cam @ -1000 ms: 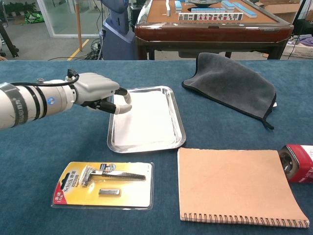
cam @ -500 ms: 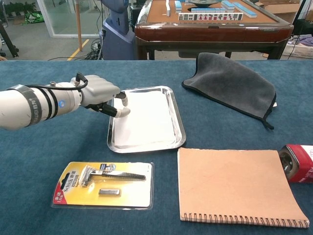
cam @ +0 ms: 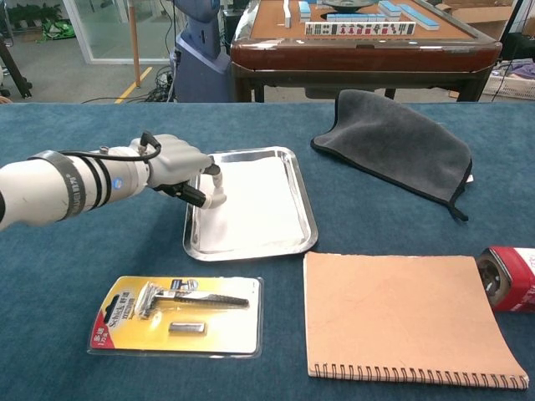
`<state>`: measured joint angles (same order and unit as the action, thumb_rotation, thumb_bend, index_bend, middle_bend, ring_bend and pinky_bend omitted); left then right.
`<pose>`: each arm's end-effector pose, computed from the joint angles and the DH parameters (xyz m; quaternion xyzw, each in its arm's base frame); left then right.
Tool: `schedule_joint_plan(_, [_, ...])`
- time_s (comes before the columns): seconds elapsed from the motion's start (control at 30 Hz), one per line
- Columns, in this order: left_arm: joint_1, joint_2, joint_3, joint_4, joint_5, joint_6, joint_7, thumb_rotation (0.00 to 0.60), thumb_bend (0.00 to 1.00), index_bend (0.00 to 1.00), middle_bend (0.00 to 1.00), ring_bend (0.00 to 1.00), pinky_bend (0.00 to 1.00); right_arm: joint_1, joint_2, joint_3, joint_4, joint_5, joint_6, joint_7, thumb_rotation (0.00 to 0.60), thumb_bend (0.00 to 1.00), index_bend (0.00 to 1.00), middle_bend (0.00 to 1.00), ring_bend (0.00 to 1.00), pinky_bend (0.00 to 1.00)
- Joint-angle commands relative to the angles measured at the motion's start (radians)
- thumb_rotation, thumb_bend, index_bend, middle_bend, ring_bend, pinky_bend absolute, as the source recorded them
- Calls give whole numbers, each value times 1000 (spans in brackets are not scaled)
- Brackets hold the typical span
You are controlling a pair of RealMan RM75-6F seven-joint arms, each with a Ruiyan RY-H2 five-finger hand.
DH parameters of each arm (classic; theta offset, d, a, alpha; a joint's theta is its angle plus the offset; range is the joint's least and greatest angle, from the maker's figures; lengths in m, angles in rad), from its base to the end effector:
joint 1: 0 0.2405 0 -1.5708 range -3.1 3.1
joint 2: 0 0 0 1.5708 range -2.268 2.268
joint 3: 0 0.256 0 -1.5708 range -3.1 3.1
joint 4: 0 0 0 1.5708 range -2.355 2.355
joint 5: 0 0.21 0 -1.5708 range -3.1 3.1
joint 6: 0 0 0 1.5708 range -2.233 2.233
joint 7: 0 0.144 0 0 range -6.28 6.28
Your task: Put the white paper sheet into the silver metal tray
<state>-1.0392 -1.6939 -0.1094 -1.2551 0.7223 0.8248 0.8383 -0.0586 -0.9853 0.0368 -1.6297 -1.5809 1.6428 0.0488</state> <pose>-0.1136 0.3879 -0.0686 -0.8355 -0.2336 -0.1977 0.4564 -0.3178 -0.1325 0.2132 0.5787 -0.3483 0.3846 0.6292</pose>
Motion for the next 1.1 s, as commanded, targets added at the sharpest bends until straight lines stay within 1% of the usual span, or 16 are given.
schedule_joint_plan(0.03, [-4,-4,2,4,3,0,-3,62,332,205,1000,996,1000,0,1,0,0,-1,1,0,600,91,165,242,136,202])
schedule_joint_plan(0.37, [-18,-14,2,15,1,8,-6,73,332,199,1000,996,1000,-6,1,1,0,3,6,2,600,91,165,242,136,202])
schedule_joint_plan(0.5, [0,20,-3,-31,29,42,-40,76,331,190,1000,988,1000,-6,3,3,-2,2,9,2,600,91,165,242,136,202])
schedule_joint_plan(0.6, [32,64,-4,-85,71,90,-83,93,330,174,984,959,999,-4,6,4,-4,-1,9,2,600,90,165,242,136,202])
schedule_joint_plan(0.7, [84,115,-10,-150,135,162,-162,127,329,162,924,899,971,1,8,5,-5,-4,1,2,600,90,165,242,136,202])
schedule_joint_plan(0.77, [116,147,-10,-187,174,198,-210,157,328,157,860,838,938,6,9,5,-6,-7,-4,0,600,90,165,242,136,202])
schedule_joint_plan(0.83, [154,185,-8,-224,220,244,-261,185,327,154,802,772,927,11,12,4,-8,-13,-10,-2,600,90,165,242,136,202])
schedule_joint_plan(0.97, [231,249,7,-289,298,331,-347,201,327,153,706,639,892,21,20,4,-14,-19,-23,1,600,90,165,242,136,202])
schedule_joint_plan(1.0, [254,268,16,-307,320,354,-366,209,327,153,694,621,879,25,23,4,-16,-20,-28,5,600,91,165,242,136,202])
schedule_joint_plan(1.07, [286,292,29,-331,345,387,-382,241,327,154,651,570,821,32,26,6,-17,-19,-37,10,600,91,165,242,136,202])
schedule_joint_plan(1.1, [307,306,37,-349,358,407,-391,246,327,154,639,560,808,37,26,8,-16,-17,-43,12,600,91,165,242,136,202])
